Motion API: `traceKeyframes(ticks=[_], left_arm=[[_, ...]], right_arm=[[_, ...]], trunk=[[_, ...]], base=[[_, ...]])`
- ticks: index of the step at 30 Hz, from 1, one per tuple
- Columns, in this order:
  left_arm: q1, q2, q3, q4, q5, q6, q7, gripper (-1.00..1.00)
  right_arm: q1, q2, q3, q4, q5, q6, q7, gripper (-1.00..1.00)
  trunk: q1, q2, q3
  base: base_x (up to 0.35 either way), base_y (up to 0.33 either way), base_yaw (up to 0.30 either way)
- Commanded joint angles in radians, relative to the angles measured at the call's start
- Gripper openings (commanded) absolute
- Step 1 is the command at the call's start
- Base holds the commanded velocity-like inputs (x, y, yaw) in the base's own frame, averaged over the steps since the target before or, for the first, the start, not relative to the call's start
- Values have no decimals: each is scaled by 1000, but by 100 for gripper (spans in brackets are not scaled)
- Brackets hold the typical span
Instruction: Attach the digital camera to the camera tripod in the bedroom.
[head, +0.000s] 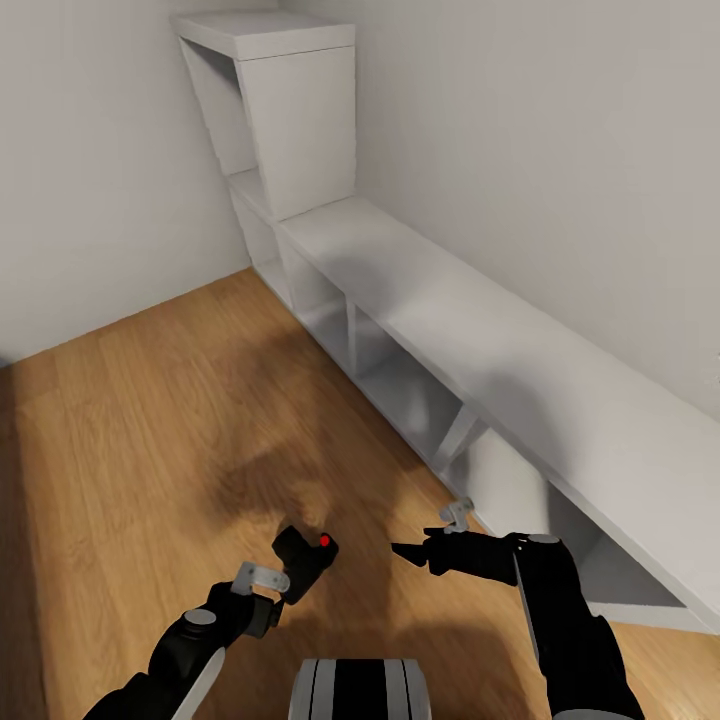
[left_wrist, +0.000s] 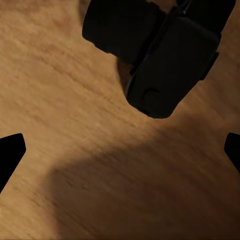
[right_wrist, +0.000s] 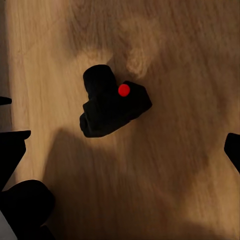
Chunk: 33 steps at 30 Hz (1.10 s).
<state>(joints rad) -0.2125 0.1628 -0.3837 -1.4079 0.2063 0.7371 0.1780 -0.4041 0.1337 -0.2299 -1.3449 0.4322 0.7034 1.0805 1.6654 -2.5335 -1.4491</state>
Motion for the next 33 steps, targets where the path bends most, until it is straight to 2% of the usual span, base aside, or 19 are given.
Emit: traceKeyframes(ticks=[1,7,9,25,33], left_arm=[[-1,1,-3,-1,9,3,10,100],[-1,5,-4,0,-14,4,8,100],[-1,7,-4,0,-37,4,1,100],[-1,3,-5,15,-48,4,-3,100],[-1,6,-6,15,-48,4,-3,100]], right_arm=[[-1,1,-3,-1,8,6,9,100],[-1,1,-2,-3,9,5,8,100],[-1,1,-2,-4,9,5,7,100],[-1,0,-4,-5,7,5,10,100],[-1,-7,-52,-6,3,4,14,100]], trunk=[[0,0,-1],[0,0,-1],[0,0,-1],[0,0,-1],[0,0,-1]], base=[[0,0,-6],[0,0,-40],[0,0,-180],[0,0,-119],[0,0,-155]])
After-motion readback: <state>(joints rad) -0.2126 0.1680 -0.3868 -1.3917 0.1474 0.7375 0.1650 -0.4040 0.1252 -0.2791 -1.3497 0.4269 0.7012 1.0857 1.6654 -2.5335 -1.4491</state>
